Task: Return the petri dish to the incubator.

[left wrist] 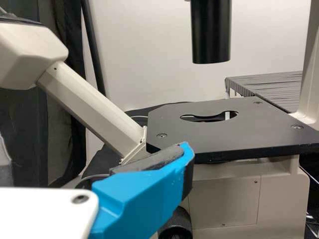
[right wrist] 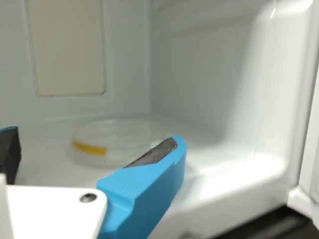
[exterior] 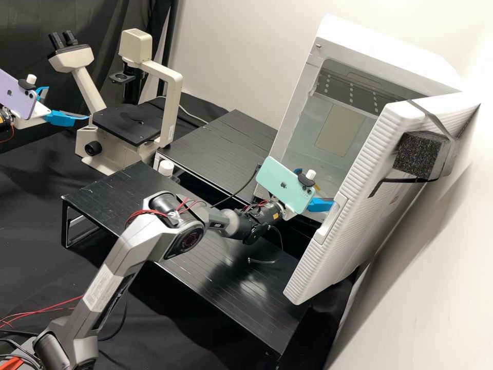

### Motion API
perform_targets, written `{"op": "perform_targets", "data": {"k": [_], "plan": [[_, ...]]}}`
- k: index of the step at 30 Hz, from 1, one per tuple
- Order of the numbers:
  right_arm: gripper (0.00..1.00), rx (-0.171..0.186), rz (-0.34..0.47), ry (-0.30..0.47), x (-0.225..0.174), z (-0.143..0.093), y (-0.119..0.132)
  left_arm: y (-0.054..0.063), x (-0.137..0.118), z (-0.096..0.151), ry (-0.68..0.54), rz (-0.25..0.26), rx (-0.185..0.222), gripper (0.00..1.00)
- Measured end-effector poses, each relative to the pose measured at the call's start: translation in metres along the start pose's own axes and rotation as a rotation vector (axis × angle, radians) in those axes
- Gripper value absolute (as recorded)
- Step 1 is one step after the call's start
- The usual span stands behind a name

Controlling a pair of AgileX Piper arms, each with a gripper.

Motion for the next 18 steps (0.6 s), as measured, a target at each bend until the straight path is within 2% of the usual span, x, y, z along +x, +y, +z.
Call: {"op": "perform_targets", "data": {"k": [1, 6, 10, 15, 18], "plan": [[1.00, 0.001, 0.000, 0.005, -0.007, 0.000, 0.002, 0.000, 0.000, 0.000, 0.000, 0.000, 0.000, 1.00], [1.00, 0.051, 0.041, 0.052, -0.040, -0.008, 0.014, 0.000, 0.000, 0.000, 0.000, 0.000, 0.000, 1.00], [1.00, 0.086, 0.105, 0.124, -0.066, -0.015, 0.027, 0.000, 0.000, 0.000, 0.000, 0.000, 0.000, 1.00], [1.00, 0.092, 0.180, 0.211, -0.113, -0.024, 0.037, 0.000, 0.000, 0.000, 0.000, 0.000, 0.000, 1.00], [1.00, 0.081, 0.204, 0.243, -0.138, -0.028, 0.038, 0.000, 0.000, 0.000, 0.000, 0.000, 0.000, 1.00]]}}
